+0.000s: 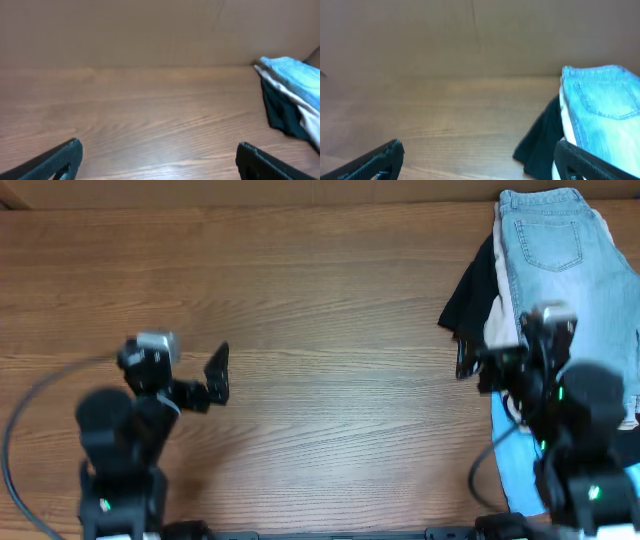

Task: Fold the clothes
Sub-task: 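Reach the right gripper to the denim shorts on the clothes pile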

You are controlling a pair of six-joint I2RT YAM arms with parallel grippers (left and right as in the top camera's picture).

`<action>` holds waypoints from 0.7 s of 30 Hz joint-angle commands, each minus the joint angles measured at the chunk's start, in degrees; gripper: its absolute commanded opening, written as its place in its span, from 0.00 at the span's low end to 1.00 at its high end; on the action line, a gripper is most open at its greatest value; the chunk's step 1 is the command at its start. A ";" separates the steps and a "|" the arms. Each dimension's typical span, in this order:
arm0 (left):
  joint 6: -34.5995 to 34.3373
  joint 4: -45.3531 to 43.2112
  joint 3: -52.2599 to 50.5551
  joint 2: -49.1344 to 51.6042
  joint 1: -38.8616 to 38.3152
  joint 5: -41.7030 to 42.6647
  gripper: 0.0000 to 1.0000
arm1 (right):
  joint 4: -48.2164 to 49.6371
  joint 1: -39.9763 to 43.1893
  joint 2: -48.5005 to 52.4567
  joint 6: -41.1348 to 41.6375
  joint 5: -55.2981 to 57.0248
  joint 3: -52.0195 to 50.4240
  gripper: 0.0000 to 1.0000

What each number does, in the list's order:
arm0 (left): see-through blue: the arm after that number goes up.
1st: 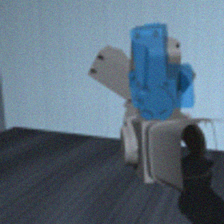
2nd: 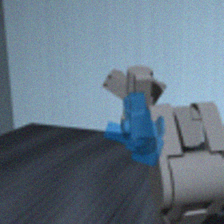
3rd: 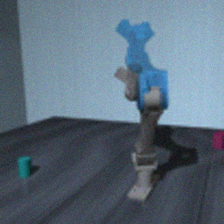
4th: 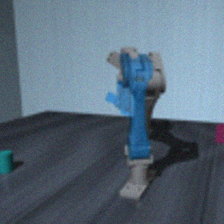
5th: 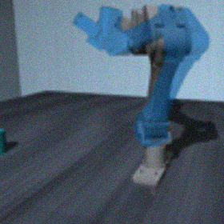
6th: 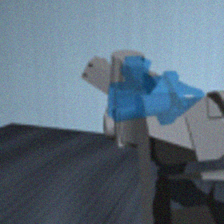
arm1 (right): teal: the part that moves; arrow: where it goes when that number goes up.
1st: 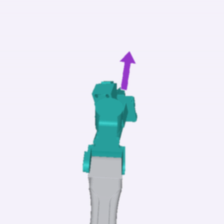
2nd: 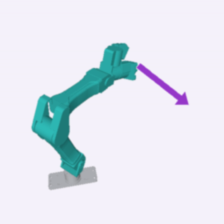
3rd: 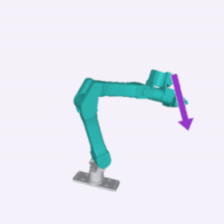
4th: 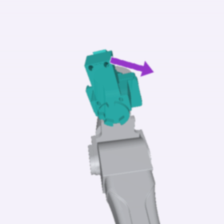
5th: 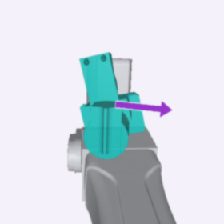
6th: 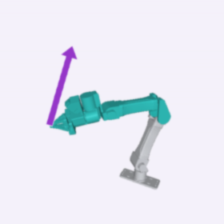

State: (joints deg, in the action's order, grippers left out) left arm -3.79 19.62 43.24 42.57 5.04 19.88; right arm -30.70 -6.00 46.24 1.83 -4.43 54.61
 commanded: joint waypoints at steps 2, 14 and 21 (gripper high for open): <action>1.07 10.49 15.72 13.60 0.57 1.84 1.00 | -10.19 0.02 12.74 -0.57 0.52 16.04 1.00; 7.26 16.02 25.29 38.66 0.57 0.76 1.00 | -17.31 0.00 34.56 -0.55 -0.11 32.04 1.00; 7.85 16.20 25.29 48.09 0.57 1.55 1.00 | -14.29 3.80 39.50 0.37 8.74 32.02 1.00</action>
State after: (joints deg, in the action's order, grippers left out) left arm 2.02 35.90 67.46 88.27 5.04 20.16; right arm -46.39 -5.41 84.51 1.52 -1.85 85.23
